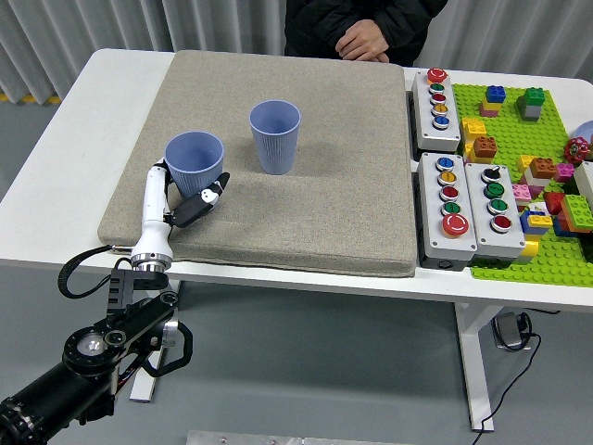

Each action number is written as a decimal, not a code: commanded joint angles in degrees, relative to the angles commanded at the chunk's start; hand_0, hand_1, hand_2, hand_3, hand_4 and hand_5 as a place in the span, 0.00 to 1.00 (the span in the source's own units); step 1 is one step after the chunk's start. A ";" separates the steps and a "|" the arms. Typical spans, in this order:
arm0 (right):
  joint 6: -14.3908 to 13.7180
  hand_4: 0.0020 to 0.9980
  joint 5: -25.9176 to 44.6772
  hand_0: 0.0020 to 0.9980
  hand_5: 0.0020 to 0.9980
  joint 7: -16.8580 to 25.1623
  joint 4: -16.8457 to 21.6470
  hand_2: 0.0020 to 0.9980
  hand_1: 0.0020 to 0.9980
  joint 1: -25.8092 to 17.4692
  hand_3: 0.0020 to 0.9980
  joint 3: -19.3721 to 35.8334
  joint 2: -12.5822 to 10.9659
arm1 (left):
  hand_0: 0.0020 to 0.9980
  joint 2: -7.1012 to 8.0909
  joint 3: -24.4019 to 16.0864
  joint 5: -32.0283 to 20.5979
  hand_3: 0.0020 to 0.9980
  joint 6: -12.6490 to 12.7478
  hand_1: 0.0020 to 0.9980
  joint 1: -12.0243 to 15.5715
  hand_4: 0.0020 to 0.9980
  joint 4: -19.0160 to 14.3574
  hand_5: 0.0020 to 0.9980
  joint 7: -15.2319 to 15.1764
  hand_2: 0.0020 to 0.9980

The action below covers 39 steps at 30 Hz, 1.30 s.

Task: Pick cup pour cup place

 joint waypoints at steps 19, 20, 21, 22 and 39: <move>0.05 0.00 -0.35 0.70 0.26 0.04 0.00 0.59 0.63 -0.47 0.59 -0.02 0.05 | 0.64 -0.20 -0.63 -1.29 0.64 -0.79 0.62 0.82 0.81 1.56 0.40 -1.24 0.68; 0.04 0.00 -0.30 0.70 0.26 0.04 0.00 0.59 0.63 -0.46 0.59 -0.05 0.05 | 0.64 -0.18 -0.70 -1.20 0.64 -0.90 0.62 0.82 0.81 1.55 0.40 -1.22 0.68; 0.03 0.00 -0.26 0.70 0.26 0.04 0.00 0.59 0.63 -0.44 0.59 -0.06 0.05 | 0.64 -0.17 -0.75 -1.08 0.64 -1.03 0.62 0.81 0.81 1.52 0.40 -1.15 0.68; 0.03 0.00 -0.23 0.70 0.26 0.04 0.00 0.59 0.63 -0.40 0.59 -0.09 0.05 | 0.64 -0.14 -0.80 -0.88 0.64 -1.26 0.62 0.82 0.81 1.43 0.40 -1.05 0.68; 0.01 0.00 -0.20 0.70 0.26 0.01 -0.01 0.59 0.63 -0.23 0.59 -0.11 0.04 | 0.70 -0.06 -1.61 1.02 0.79 -2.43 0.73 1.20 0.90 1.12 0.48 -0.25 0.85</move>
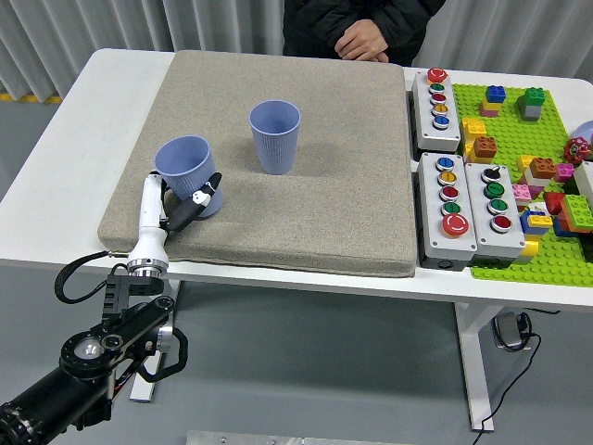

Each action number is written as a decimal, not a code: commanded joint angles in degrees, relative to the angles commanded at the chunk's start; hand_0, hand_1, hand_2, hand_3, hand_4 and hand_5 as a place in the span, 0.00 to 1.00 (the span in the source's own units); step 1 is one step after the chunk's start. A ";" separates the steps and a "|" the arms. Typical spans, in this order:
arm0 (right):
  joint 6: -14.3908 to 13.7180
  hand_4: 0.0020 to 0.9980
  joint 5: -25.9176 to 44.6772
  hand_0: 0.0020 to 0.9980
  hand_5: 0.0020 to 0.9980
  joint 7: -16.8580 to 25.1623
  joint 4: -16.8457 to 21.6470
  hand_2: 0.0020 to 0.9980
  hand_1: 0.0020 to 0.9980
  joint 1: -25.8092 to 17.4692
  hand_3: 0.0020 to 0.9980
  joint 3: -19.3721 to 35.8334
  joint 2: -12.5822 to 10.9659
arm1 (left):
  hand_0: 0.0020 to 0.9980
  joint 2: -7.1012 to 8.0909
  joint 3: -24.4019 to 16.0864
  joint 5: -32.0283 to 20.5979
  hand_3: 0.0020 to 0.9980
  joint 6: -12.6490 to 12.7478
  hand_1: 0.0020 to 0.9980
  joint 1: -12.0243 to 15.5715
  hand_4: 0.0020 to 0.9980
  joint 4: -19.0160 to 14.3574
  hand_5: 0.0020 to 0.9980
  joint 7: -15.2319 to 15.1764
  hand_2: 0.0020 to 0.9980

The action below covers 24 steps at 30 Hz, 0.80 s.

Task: Pick cup pour cup place

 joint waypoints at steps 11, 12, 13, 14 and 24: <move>-0.05 0.00 -0.03 0.70 0.26 -0.05 0.00 0.59 0.63 0.19 0.59 0.00 -0.01 | 0.70 0.07 -0.20 0.77 0.78 -0.05 0.73 0.42 0.89 -0.63 0.47 0.13 0.85; -0.05 0.00 -0.03 0.70 0.26 -0.05 0.00 0.59 0.63 0.19 0.59 0.00 -0.02 | 0.70 0.10 -0.31 1.01 0.78 -0.04 0.73 0.61 0.89 -0.86 0.47 0.16 0.85; -0.06 0.00 -0.03 0.70 0.26 -0.06 0.01 0.59 0.63 0.19 0.59 0.00 -0.02 | 0.70 0.13 -0.36 1.13 0.78 -0.03 0.73 0.71 0.89 -0.99 0.47 0.17 0.85; -0.06 0.00 -0.03 0.70 0.25 -0.06 0.01 0.59 0.63 0.19 0.59 0.00 -0.02 | 0.70 0.13 -0.38 1.18 0.78 -0.03 0.73 0.75 0.91 -1.04 0.49 0.18 0.85; 0.02 0.00 -0.48 0.70 0.25 -0.07 0.00 0.59 0.63 0.13 0.59 0.28 -0.09 | 0.71 0.89 -1.19 3.24 0.78 0.00 0.73 3.21 0.94 -3.71 0.52 0.67 0.85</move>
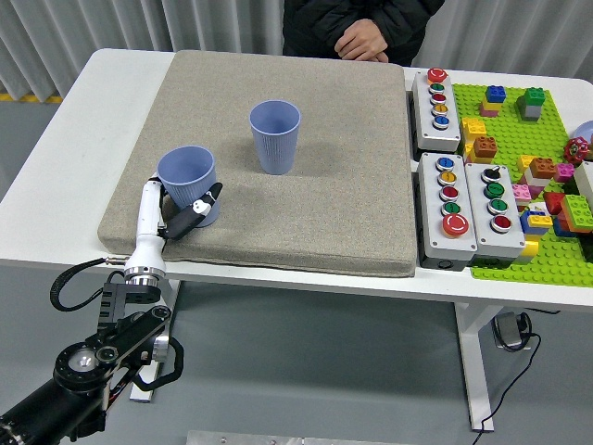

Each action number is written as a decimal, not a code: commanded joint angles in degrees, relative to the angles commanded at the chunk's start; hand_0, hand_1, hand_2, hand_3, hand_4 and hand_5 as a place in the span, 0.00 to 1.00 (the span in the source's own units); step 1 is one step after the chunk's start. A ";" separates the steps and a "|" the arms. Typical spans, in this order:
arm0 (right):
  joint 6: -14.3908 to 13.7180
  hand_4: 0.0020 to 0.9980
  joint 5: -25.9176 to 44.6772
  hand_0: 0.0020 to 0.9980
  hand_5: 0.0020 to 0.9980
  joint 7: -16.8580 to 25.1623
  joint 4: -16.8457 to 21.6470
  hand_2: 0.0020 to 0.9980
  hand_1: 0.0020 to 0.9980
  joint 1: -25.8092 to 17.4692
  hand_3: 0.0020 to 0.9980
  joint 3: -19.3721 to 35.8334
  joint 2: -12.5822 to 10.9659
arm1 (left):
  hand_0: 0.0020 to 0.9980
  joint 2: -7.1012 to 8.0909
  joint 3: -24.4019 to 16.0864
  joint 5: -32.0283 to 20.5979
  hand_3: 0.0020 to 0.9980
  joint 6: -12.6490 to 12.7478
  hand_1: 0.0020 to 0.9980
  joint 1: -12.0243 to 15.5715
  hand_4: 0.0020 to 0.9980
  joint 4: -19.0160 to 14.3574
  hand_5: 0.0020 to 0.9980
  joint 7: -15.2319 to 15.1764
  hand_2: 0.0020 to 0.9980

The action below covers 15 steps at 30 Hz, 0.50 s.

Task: Pick cup pour cup place

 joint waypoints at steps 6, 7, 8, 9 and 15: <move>0.09 0.00 -0.45 0.70 0.25 -0.06 0.01 0.59 0.63 0.02 0.59 0.21 -0.01 | 0.71 0.23 0.01 0.43 0.78 -0.16 0.73 0.78 0.94 -0.60 0.52 0.26 0.85; 0.07 0.00 -0.46 0.70 0.25 -0.05 0.01 0.59 0.63 0.04 0.59 0.23 -0.01 | 0.71 0.29 0.09 0.60 0.78 -0.25 0.73 0.97 0.94 -0.76 0.52 0.38 0.85; 0.07 0.00 -0.41 0.70 0.25 -0.05 0.01 0.59 0.63 0.04 0.59 0.19 -0.01 | 0.72 0.28 0.04 0.76 0.80 -0.30 0.76 1.13 0.94 -0.87 0.52 0.46 0.90; 0.06 0.00 -0.36 0.70 0.25 -0.05 0.00 0.59 0.63 0.04 0.59 0.15 -0.01 | 0.72 0.25 0.01 0.94 0.80 -0.42 0.76 1.31 0.94 -0.98 0.52 0.57 0.90; 0.03 0.00 -0.44 0.70 0.25 -0.12 0.03 0.59 0.63 -0.05 0.59 0.15 0.04 | 0.75 0.17 0.24 2.50 0.88 -1.08 0.80 1.58 0.94 -1.24 0.51 1.48 0.95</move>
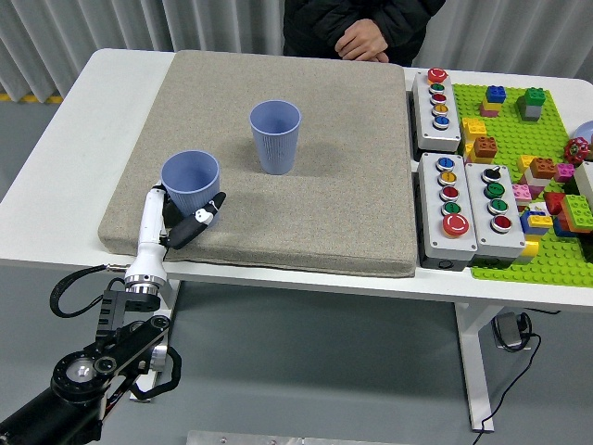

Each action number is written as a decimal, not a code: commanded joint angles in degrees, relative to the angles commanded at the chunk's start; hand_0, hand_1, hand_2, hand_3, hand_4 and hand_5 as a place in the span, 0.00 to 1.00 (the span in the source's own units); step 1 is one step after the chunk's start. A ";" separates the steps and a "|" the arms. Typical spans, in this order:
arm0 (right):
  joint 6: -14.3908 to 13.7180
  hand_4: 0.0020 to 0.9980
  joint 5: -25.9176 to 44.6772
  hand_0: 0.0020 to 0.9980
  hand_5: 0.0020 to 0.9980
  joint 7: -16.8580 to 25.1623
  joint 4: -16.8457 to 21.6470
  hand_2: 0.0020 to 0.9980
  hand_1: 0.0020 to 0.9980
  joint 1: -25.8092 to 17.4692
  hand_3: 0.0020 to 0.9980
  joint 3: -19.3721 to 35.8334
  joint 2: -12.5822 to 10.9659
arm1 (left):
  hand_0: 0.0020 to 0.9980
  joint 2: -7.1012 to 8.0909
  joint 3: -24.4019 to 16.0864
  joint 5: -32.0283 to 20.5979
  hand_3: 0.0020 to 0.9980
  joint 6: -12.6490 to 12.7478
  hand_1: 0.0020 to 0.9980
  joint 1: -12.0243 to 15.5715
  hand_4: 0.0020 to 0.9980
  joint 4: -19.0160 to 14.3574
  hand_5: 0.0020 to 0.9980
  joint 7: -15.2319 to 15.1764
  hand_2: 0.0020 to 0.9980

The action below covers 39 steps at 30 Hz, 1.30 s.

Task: Pick cup pour cup place

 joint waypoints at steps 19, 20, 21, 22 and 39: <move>0.11 0.00 -0.54 0.70 0.25 -0.17 0.02 0.59 0.62 -0.07 0.59 0.20 -0.06 | 0.83 0.51 -2.00 1.93 0.98 -2.22 0.90 2.00 0.97 -1.42 0.55 0.46 1.00; 0.11 0.00 -0.54 0.70 0.25 -0.17 0.02 0.59 0.62 -0.07 0.59 0.20 -0.06 | 0.83 0.52 -2.03 1.95 0.98 -2.23 0.90 2.02 0.97 -1.43 0.55 0.46 1.00; 0.11 0.00 -0.54 0.70 0.25 -0.17 0.02 0.59 0.62 -0.07 0.59 0.20 -0.06 | 0.83 0.52 -2.03 1.96 0.98 -2.23 0.90 2.02 0.97 -1.44 0.55 0.46 1.00; 0.05 0.00 -0.42 0.70 0.25 -0.09 0.00 0.59 0.62 0.05 0.59 0.17 -0.11 | 0.83 1.01 -2.73 2.47 0.98 -2.46 0.90 2.87 0.97 -2.66 0.55 0.70 1.00; 0.13 0.00 -0.35 0.70 0.25 0.09 -0.03 0.59 0.62 0.23 0.59 0.27 -0.43 | 0.88 3.97 -4.85 8.12 1.00 -3.70 0.94 6.87 1.00 -9.43 0.59 3.72 1.00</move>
